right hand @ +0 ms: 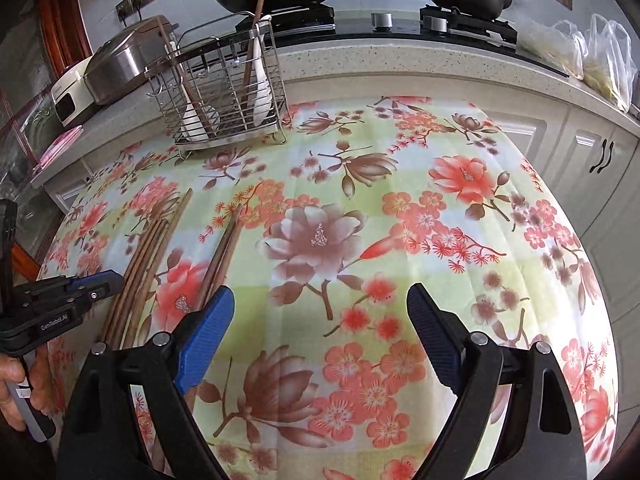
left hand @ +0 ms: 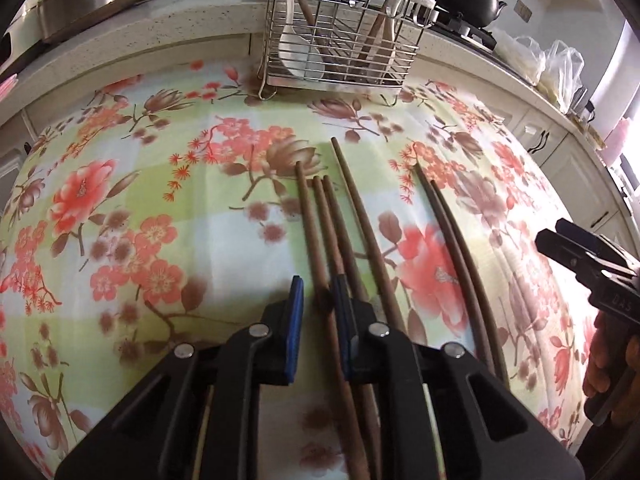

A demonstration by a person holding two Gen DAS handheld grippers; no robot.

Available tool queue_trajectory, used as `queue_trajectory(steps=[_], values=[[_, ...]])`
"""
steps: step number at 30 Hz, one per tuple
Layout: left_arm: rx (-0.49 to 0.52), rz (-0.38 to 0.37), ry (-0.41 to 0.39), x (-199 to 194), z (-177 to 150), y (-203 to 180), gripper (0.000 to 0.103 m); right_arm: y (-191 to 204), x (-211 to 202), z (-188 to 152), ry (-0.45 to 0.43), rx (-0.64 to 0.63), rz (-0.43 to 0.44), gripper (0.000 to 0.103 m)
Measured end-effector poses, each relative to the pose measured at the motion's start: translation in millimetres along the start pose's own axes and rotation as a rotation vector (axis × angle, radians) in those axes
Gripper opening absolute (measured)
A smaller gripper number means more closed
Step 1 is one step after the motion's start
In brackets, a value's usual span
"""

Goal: Organize utensils
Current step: 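Grasp a wooden chopstick with the left tool while the right tool grasps another chopstick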

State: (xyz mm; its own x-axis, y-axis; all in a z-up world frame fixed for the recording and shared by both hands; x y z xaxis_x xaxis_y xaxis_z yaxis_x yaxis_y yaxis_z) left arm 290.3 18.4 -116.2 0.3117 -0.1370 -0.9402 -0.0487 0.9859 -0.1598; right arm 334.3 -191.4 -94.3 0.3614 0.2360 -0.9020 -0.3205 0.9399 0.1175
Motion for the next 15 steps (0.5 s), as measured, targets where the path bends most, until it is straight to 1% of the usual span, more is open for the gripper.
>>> queue_trajectory(steps=[5,7,10,12,15], values=[[0.008,0.002,0.005,1,2,-2,0.015,4,2,-2,0.006,-0.014,-0.004,0.082],[0.019,0.019,0.008,1,2,-3,0.015,6,4,-3,0.011,-0.017,-0.013,0.083],[0.035,0.056,0.012,3,3,-5,0.014,14,8,-6,0.025,-0.04,-0.027,0.082],[0.06,0.11,0.013,4,2,-8,0.013,19,12,-8,0.037,-0.047,-0.032,0.082],[0.079,0.154,0.009,4,2,-8,0.009,30,16,-11,0.051,-0.058,-0.032,0.082]])
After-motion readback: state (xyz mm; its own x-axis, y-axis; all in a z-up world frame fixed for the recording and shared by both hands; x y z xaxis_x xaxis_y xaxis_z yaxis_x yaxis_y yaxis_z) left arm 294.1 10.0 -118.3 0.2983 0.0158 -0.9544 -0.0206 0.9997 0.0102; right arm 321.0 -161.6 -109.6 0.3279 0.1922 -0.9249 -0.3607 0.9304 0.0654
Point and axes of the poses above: each gripper's, at about its wrist camera, not at the fingertips, and x roughly the way its jaws point, y to its left, z to its top, the point moved 9 cm from there along x, roughly the way its jaws point, and after that the axes turned 15 degrees about y, right-handed, at the moved point
